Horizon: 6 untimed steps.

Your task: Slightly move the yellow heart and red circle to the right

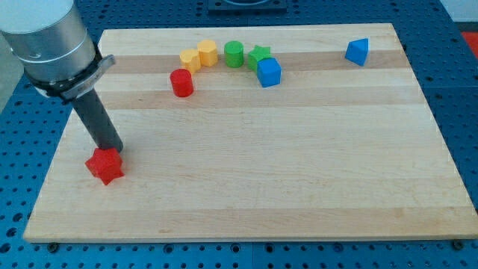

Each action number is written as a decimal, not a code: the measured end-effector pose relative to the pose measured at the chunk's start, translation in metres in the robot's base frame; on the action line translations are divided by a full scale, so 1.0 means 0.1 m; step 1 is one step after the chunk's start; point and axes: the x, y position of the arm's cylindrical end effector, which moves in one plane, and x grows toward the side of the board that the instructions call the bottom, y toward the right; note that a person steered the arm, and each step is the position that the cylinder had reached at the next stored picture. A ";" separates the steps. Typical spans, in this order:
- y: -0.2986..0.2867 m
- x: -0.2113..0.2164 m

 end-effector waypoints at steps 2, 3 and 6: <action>-0.04 0.16; -0.04 0.23; 0.53 -0.62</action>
